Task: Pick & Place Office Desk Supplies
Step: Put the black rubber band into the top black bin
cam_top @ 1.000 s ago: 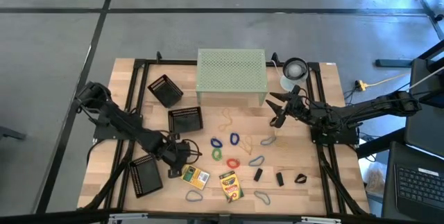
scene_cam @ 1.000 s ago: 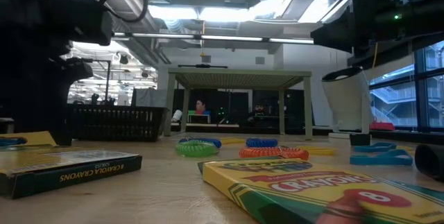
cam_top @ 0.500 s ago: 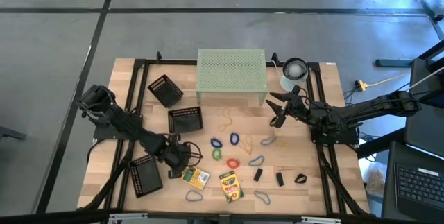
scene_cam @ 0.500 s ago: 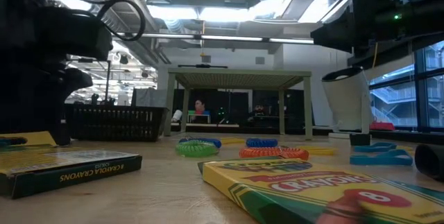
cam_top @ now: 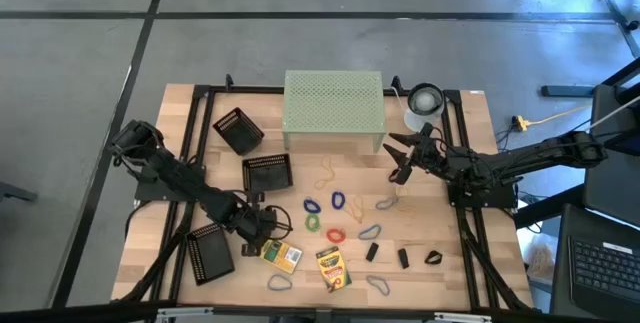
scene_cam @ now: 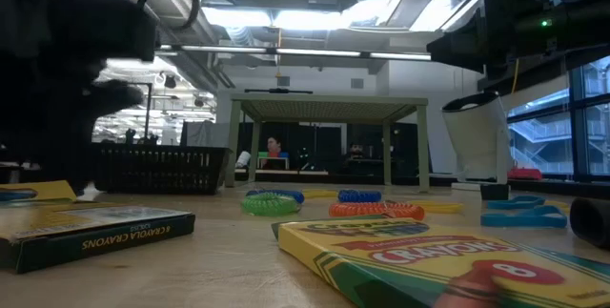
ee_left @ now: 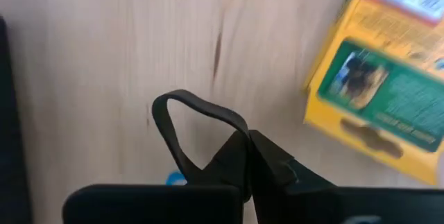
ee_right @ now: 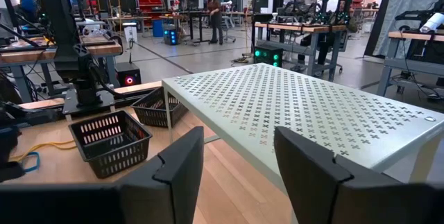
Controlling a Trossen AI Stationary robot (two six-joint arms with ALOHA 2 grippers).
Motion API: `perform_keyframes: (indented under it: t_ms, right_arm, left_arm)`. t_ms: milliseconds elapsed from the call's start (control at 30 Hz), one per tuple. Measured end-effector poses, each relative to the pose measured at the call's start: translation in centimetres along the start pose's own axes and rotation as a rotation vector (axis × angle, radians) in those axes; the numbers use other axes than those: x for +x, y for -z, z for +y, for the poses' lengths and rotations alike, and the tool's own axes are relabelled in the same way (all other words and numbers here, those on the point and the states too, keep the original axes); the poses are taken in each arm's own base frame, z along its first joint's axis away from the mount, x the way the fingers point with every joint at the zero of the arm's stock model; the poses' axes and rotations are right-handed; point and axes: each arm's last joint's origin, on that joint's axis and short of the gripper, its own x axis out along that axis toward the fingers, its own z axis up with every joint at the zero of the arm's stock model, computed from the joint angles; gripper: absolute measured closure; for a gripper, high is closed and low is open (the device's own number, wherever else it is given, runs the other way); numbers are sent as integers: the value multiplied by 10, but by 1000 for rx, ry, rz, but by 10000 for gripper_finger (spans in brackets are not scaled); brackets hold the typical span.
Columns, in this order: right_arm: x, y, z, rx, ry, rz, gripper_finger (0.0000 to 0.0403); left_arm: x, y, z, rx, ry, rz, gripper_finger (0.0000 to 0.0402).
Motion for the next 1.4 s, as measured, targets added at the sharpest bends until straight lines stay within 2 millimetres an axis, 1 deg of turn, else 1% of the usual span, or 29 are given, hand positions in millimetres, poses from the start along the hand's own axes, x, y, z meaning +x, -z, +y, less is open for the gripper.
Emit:
perform_keyframes:
  t_ms: [100, 233, 400, 533, 700, 767, 867, 967, 1067, 1233, 1400]
  right_arm:
    - [0, 0, 0, 2, 0, 0, 223]
    - [0, 0, 0, 4, 0, 0, 223]
    - [0, 0, 0, 5, 0, 0, 223]
    - [0, 0, 0, 5, 0, 0, 223]
    - [0, 0, 0, 4, 0, 0, 223]
    - [0, 0, 0, 4, 0, 0, 223]
    - [0, 0, 0, 4, 0, 0, 223]
    - [0, 0, 0, 4, 0, 0, 223]
    - [0, 0, 0, 4, 0, 0, 223]
    - [0, 0, 0, 4, 0, 0, 223]
    - [0, 0, 0, 4, 1, 0, 223]
  left_arm:
    - [-7, -12, -3, 61, -30, -65, 397]
    - [-23, -35, -9, 137, -105, -179, 398]
    - [-53, -62, -9, 120, -297, -270, 395]
    - [-78, -75, -6, 114, -450, -291, 394]
    - [-102, -82, 4, 139, -600, -257, 394]
    - [-111, -84, 13, 112, -643, -217, 394]
    - [-120, -83, 33, 52, -714, -120, 397]
    - [-128, -77, 55, -16, -789, -7, 398]
    - [-135, -72, 79, -98, -824, 91, 397]
    - [-142, -62, 115, -196, -813, 135, 398]
    - [-152, -44, 152, -335, -813, 153, 398]
